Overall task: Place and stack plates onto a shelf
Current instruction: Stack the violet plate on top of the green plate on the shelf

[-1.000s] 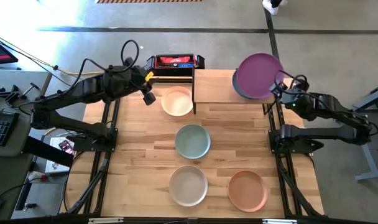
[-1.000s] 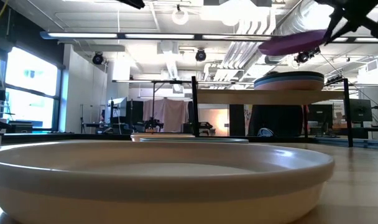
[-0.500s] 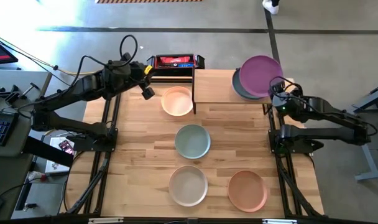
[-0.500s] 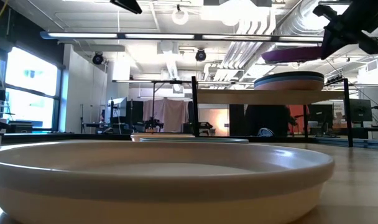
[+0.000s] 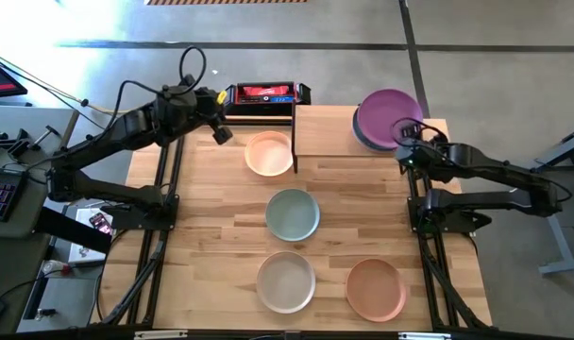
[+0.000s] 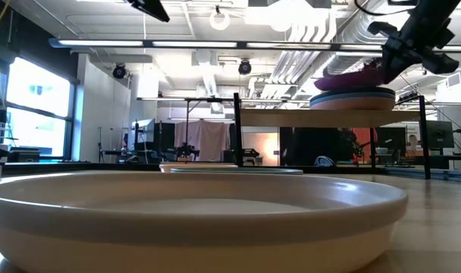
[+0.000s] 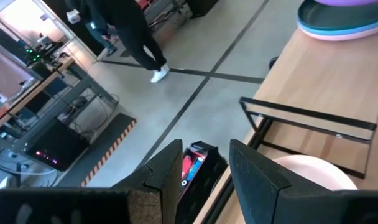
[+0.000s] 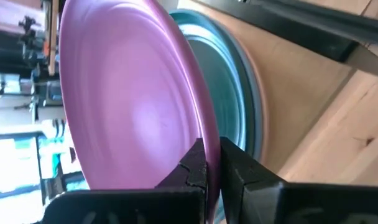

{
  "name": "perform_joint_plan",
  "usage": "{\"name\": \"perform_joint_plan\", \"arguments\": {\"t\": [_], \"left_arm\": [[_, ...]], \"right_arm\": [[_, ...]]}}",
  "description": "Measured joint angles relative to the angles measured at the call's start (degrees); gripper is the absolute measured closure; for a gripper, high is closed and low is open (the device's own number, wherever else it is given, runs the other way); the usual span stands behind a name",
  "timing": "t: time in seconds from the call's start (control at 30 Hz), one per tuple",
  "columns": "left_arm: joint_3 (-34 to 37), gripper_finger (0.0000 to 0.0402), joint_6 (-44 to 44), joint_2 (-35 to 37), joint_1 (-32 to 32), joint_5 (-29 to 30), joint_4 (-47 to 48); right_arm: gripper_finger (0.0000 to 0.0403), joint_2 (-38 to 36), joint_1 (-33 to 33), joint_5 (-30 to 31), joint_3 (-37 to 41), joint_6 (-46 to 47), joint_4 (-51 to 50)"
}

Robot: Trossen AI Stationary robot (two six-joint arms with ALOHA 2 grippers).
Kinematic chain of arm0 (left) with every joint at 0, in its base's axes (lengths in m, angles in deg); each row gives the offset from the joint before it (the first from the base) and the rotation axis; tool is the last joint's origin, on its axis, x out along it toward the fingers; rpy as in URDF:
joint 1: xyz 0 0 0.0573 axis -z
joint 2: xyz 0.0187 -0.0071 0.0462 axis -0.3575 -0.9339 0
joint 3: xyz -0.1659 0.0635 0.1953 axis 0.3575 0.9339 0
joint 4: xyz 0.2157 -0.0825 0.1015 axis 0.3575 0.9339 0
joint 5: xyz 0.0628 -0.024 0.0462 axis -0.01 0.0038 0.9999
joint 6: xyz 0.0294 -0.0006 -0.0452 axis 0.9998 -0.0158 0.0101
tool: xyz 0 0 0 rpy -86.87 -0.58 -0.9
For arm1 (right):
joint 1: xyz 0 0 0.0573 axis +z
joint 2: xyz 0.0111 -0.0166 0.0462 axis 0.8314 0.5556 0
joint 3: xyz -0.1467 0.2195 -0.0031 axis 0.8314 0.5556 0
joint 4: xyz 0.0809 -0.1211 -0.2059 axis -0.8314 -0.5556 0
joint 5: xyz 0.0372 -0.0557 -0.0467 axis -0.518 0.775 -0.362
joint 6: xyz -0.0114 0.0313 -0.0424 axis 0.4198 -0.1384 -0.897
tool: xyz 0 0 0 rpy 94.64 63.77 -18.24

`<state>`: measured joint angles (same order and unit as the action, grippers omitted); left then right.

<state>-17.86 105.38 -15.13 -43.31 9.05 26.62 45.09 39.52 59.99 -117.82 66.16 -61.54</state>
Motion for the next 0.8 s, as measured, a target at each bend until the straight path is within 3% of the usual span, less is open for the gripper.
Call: {"name": "perform_joint_plan", "arguments": {"t": [0.37,0.8], "left_arm": [[0.0,0.0282,1.6,0.0,-2.2,-0.3,0.1],[0.0,0.0282,1.5,0.0,-2.9,-0.6,0.2]], "right_arm": [[0.0403,5.5,-5.1,-1.5,0.0,-3.6,5.4],[0.0402,5.5,-5.9,-3.5,0.0,-3.3,3.3]]}}
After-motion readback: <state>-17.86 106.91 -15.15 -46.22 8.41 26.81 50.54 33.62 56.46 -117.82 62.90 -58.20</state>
